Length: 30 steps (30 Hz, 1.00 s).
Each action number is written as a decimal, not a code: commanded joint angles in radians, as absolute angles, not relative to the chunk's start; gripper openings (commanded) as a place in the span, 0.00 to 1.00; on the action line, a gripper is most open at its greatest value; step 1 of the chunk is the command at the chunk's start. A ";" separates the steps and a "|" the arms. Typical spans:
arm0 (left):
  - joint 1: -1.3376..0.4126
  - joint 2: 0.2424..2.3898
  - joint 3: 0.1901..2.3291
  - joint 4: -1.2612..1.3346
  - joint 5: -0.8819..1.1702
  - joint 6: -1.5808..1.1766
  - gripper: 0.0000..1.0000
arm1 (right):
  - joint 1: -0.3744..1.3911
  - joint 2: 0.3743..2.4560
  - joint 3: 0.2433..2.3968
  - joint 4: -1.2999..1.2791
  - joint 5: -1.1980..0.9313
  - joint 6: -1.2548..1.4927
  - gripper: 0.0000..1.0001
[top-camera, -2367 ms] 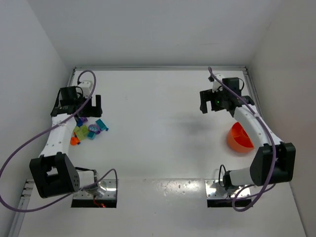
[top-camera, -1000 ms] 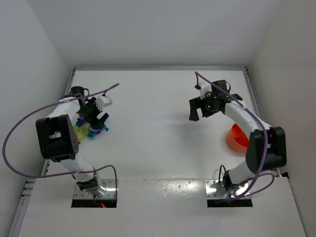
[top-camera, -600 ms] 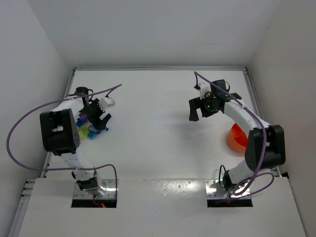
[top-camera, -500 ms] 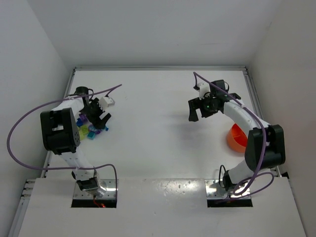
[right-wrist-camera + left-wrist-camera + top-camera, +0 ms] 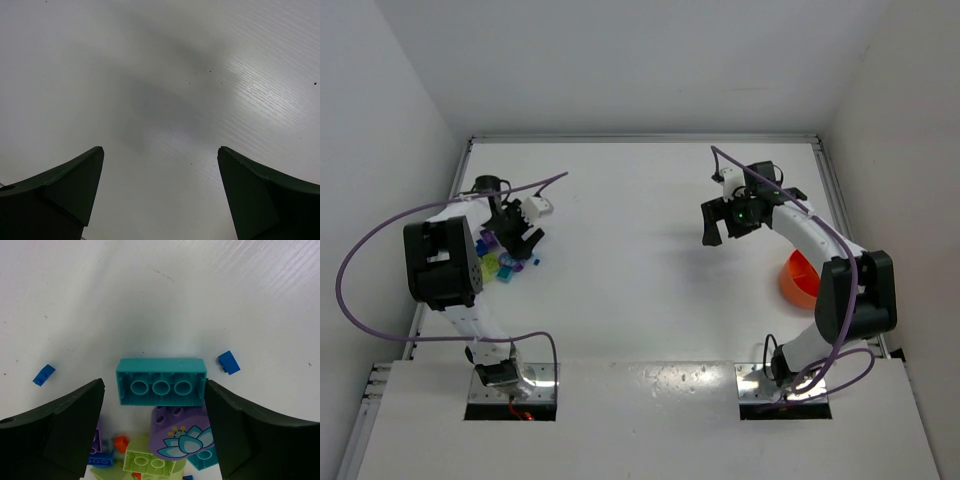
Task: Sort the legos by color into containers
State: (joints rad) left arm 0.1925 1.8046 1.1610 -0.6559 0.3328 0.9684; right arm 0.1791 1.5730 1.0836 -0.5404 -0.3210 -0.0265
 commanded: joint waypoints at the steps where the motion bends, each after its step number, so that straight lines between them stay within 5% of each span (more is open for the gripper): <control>1: 0.179 1.807 1.166 -0.644 0.362 0.991 0.85 | 0.184 1.580 1.129 -0.528 -0.322 -0.038 0.96; 6: 0.179 1.807 1.148 -0.653 0.380 1.014 0.51 | 0.184 1.571 1.114 -0.519 -0.336 0.023 0.94; 9: 0.179 1.783 1.137 -0.664 0.394 1.014 0.43 | 0.184 1.530 1.085 -0.468 -0.368 0.101 0.94; 21: 0.170 1.534 1.290 -0.779 0.903 0.611 0.29 | 0.202 1.417 1.149 -0.321 -0.425 0.402 0.94; 30: 0.149 1.538 1.416 -0.710 1.199 0.117 0.26 | 0.255 1.359 1.174 -0.209 -0.422 0.076 0.94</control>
State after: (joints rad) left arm 0.1516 1.5097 1.3911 -0.7238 1.0138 0.3290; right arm 0.2344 1.4281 1.1687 -0.3321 -0.4023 0.2203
